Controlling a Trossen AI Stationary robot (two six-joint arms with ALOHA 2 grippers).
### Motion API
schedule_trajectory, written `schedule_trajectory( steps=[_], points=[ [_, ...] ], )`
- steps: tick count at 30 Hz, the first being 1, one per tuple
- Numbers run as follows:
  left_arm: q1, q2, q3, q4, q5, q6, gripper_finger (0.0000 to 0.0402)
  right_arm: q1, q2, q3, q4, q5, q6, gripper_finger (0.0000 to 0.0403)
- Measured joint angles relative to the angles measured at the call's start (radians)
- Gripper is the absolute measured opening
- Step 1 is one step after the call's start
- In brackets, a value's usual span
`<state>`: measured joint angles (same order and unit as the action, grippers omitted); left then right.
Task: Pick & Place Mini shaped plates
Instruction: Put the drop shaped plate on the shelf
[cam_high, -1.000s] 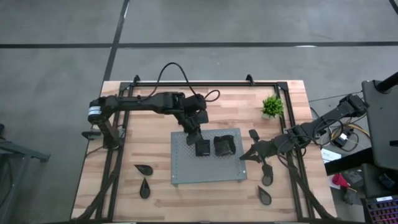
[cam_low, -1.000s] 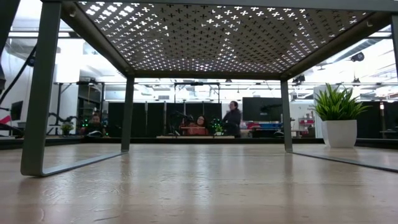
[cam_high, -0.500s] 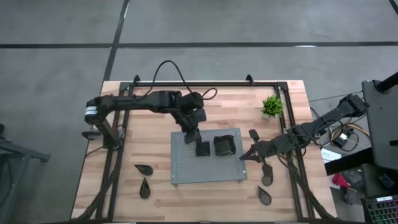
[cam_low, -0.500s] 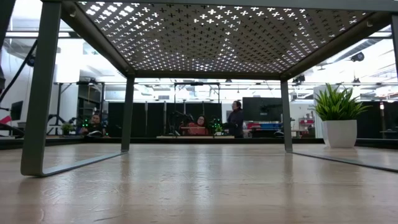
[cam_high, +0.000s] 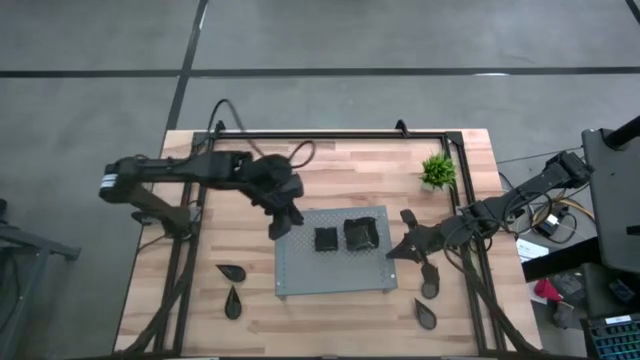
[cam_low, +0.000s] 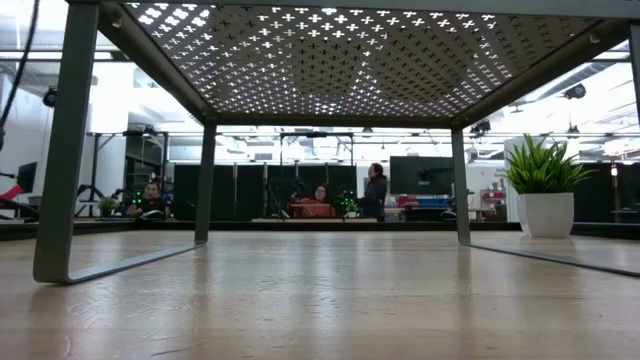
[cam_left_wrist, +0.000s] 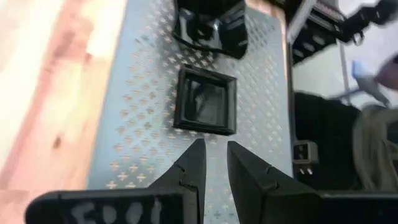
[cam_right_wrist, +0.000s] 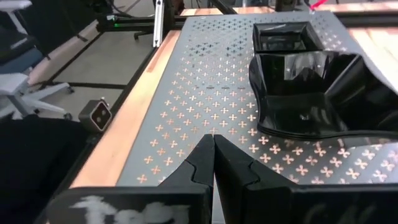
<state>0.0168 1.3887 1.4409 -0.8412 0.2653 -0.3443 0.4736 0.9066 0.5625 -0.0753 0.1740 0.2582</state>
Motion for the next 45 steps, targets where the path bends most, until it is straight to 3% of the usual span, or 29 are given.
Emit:
schedule_trajectory(
  steps=[3,10,16,26,32,35,40,45],
  points=[
    [-0.024,-0.078,-0.106,0.078,-0.061,-0.029,0.0055,0.000,0.000,0.000,0.003,0.000,0.016,0.0008],
    [-0.072,-0.235,-0.347,0.364,-0.095,-0.078,0.0022,0.000,-0.011,0.000,0.003,0.006,0.043,0.0008],
    [-0.123,-0.313,-0.497,0.569,-0.137,-0.041,0.0002,0.005,-0.048,0.017,-0.026,0.006,0.177,0.0008],
    [-0.265,-0.401,-0.686,1.080,-0.226,0.213,0.0002,0.086,-0.104,0.020,-0.191,0.003,0.624,0.0008],
    [-0.306,-0.396,-0.826,1.415,-0.249,0.284,0.0002,0.190,-0.105,0.020,-0.199,-0.155,0.814,0.0008],
    [-0.317,-0.391,-0.895,1.567,-0.249,0.319,0.0002,0.246,-0.093,0.021,-0.225,-0.175,1.001,0.0008],
    [-0.325,-0.391,-0.990,1.726,-0.249,0.320,0.0003,0.326,-0.029,0.020,-0.400,-0.148,1.338,0.0008],
    [-0.342,-0.390,-1.026,1.806,-0.248,0.332,0.0003,0.353,0.049,0.019,-0.559,-0.133,1.531,0.0008]
  ],
)
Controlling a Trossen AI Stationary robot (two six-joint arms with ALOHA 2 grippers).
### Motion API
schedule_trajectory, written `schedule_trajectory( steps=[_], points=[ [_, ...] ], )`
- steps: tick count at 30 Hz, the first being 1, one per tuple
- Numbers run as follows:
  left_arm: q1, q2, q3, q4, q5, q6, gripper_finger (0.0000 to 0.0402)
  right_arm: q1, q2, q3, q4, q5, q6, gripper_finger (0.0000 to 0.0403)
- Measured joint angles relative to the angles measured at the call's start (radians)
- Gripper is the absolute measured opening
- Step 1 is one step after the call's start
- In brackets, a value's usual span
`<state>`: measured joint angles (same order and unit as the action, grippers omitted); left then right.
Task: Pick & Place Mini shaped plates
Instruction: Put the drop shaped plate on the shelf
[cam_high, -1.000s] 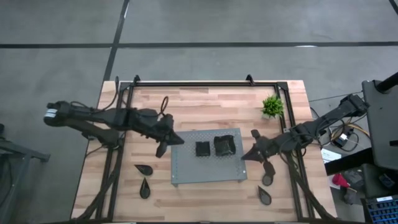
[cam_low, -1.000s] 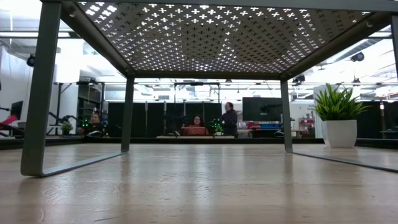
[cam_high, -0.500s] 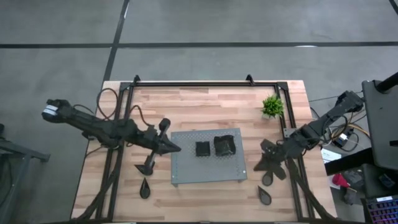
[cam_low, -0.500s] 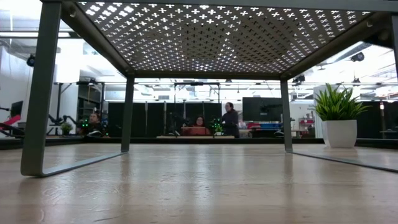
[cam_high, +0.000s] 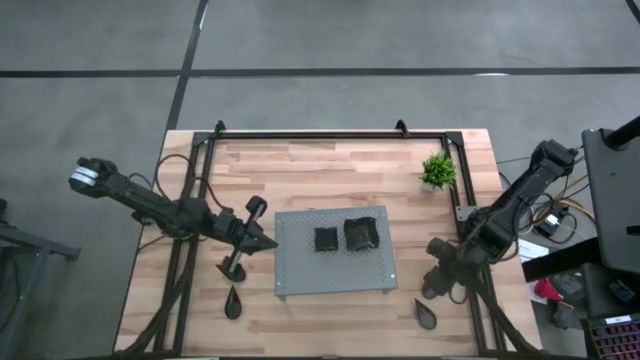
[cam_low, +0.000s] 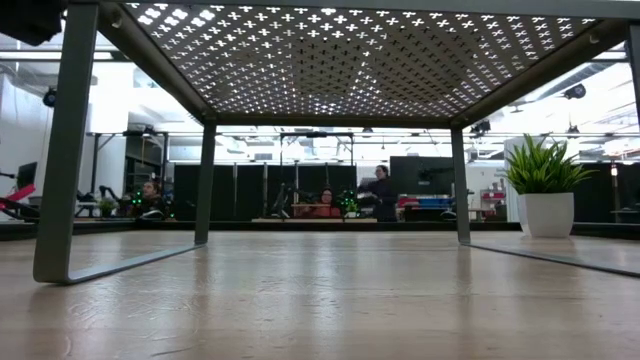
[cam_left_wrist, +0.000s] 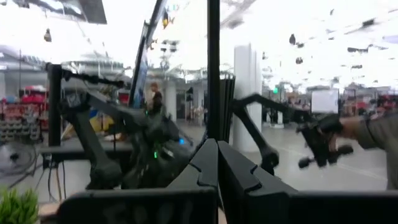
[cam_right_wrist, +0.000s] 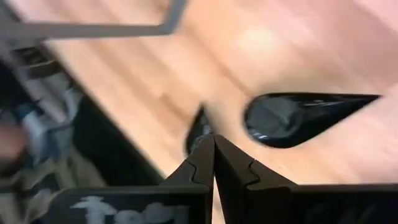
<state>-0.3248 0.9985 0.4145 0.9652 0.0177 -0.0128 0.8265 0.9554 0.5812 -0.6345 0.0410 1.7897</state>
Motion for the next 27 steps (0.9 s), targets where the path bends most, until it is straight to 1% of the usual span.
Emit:
schedule_trajectory(
  steps=[5,9,12,14,18,20,23,27],
  points=[
    [-0.005,0.005,0.011,0.013,0.006,0.001,0.0003,0.001,0.060,0.000,-0.038,0.002,0.041,0.0008],
    [-0.005,0.015,0.011,0.011,0.007,0.001,0.0003,0.001,0.133,0.000,-0.107,-0.083,0.060,0.0016],
    [-0.005,0.017,0.015,0.011,0.007,0.001,0.0003,0.001,0.182,0.000,-0.121,-0.163,0.062,0.0036],
    [-0.005,0.017,0.015,0.011,0.007,0.003,0.0003,0.001,0.205,0.000,-0.117,-0.191,0.063,0.0053],
    [-0.005,0.017,0.016,0.011,0.007,0.013,0.0003,0.001,0.239,0.000,-0.119,-0.196,0.055,0.0085],
    [-0.005,0.017,0.016,0.010,0.007,0.013,0.0003,0.000,0.252,0.000,-0.128,-0.181,0.051,0.0096],
    [-0.005,0.017,0.016,0.010,0.007,0.013,0.0003,0.000,0.259,0.000,-0.128,-0.146,0.051,0.0104],
    [-0.005,0.017,0.016,0.010,0.007,0.016,0.0003,0.000,0.259,0.000,-0.141,-0.144,0.088,0.0103]
  ],
)
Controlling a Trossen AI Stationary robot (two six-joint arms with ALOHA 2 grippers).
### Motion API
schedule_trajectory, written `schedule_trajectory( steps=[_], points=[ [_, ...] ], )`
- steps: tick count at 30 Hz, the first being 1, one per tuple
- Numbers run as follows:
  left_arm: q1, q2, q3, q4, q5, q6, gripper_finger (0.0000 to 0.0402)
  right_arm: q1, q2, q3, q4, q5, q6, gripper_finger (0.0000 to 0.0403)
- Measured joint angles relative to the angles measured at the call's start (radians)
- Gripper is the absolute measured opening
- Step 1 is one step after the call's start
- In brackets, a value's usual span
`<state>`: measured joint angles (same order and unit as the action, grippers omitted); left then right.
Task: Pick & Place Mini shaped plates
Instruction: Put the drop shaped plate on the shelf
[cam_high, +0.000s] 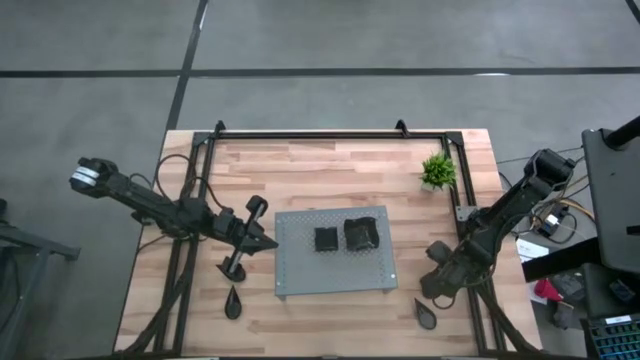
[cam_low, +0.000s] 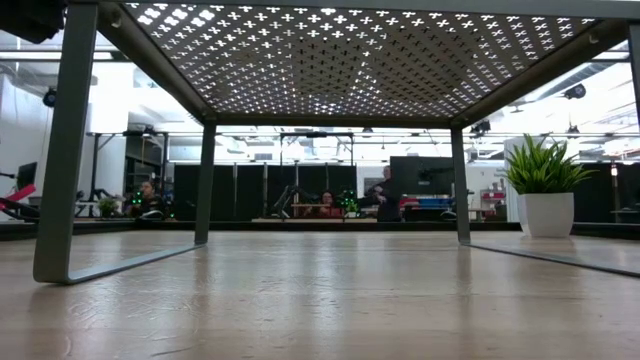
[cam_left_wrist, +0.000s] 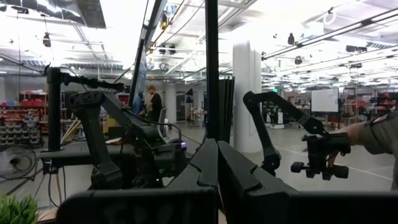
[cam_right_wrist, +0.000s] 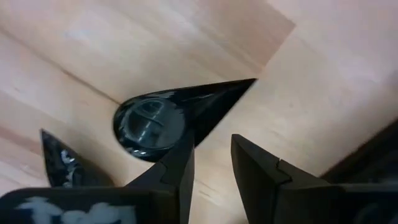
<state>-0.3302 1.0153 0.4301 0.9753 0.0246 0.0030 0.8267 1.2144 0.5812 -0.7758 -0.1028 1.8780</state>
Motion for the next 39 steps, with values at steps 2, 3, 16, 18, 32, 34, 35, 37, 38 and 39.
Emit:
schedule_trajectory(
  steps=[2,3,16,18,32,34,35,37,38,39],
  points=[
    [0.000,0.000,0.000,0.000,0.000,0.001,0.0003,0.000,0.000,0.000,-0.005,0.003,0.001,0.0101],
    [0.000,0.000,0.000,0.000,0.000,0.001,0.0003,0.000,0.000,0.000,-0.003,0.011,-0.001,0.0099],
    [0.000,0.000,0.000,0.000,0.000,0.001,0.0003,0.000,-0.001,-0.001,0.003,0.033,0.004,0.0096],
    [0.000,0.000,0.000,0.000,0.000,0.001,0.0003,0.000,-0.001,-0.001,0.004,0.028,0.004,0.0094],
    [0.000,0.000,0.000,0.000,0.000,0.001,0.0003,0.000,0.031,-0.015,0.065,0.050,0.007,0.0095],
    [0.000,0.000,0.000,0.000,0.000,0.001,0.0003,0.000,0.053,-0.016,0.065,0.043,-0.001,0.0095],
    [0.000,0.000,0.000,-0.001,0.000,0.001,0.0003,0.000,0.060,-0.016,0.066,0.036,-0.009,0.0095],
    [0.000,0.000,0.000,-0.001,0.001,0.001,0.0003,0.000,0.070,-0.016,0.070,0.033,-0.019,0.0092],
    [0.000,0.000,0.000,-0.001,0.000,0.001,0.0003,0.000,0.073,-0.016,0.071,0.030,-0.023,0.0090],
    [0.000,0.000,0.000,-0.001,0.000,0.001,0.0003,0.000,0.073,-0.016,0.071,0.026,-0.026,0.0088]
  ],
)
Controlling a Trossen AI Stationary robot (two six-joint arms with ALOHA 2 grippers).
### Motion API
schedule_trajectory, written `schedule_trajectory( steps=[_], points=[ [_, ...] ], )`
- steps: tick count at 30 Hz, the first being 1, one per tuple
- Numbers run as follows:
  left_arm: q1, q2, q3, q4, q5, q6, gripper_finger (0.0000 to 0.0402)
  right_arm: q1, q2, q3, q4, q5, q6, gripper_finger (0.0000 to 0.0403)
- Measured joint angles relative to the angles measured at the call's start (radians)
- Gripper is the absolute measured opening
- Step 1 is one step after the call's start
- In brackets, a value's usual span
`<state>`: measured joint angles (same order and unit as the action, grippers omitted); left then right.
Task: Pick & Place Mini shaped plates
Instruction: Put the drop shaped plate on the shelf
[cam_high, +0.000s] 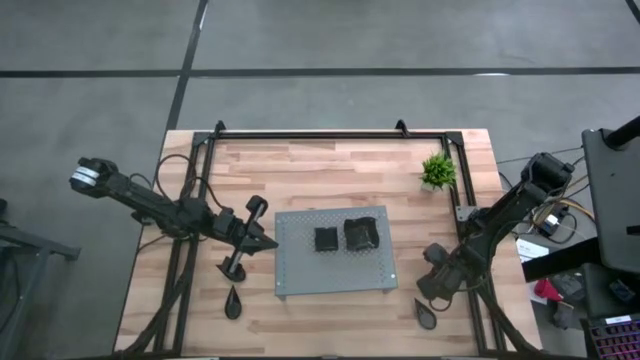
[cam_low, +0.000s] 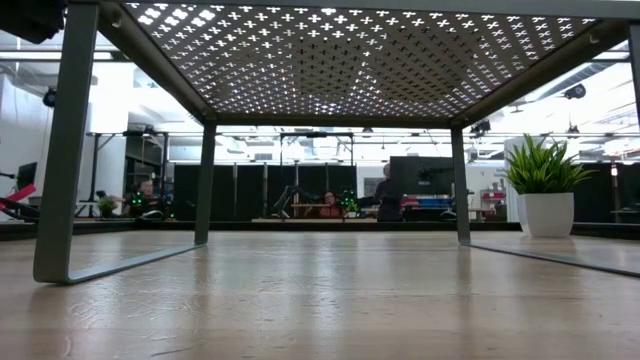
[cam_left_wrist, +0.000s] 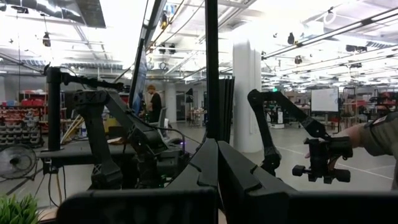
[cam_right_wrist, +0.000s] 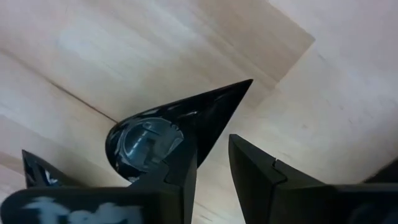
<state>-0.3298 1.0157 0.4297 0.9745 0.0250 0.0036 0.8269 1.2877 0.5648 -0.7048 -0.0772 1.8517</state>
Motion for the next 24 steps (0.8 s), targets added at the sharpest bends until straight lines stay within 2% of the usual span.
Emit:
schedule_trajectory(
  steps=[10,16,24],
  points=[
    [0.000,0.000,0.000,-0.004,0.000,0.000,0.0003,0.000,-0.024,0.000,0.001,-0.010,-0.015,0.0055],
    [0.000,0.000,-0.001,-0.005,0.000,0.000,0.0003,0.000,-0.024,0.000,-0.001,0.004,-0.036,0.0014],
    [0.000,0.000,-0.001,-0.004,0.000,0.000,0.0003,0.000,-0.036,0.004,-0.002,0.009,-0.057,0.0008]
  ],
)
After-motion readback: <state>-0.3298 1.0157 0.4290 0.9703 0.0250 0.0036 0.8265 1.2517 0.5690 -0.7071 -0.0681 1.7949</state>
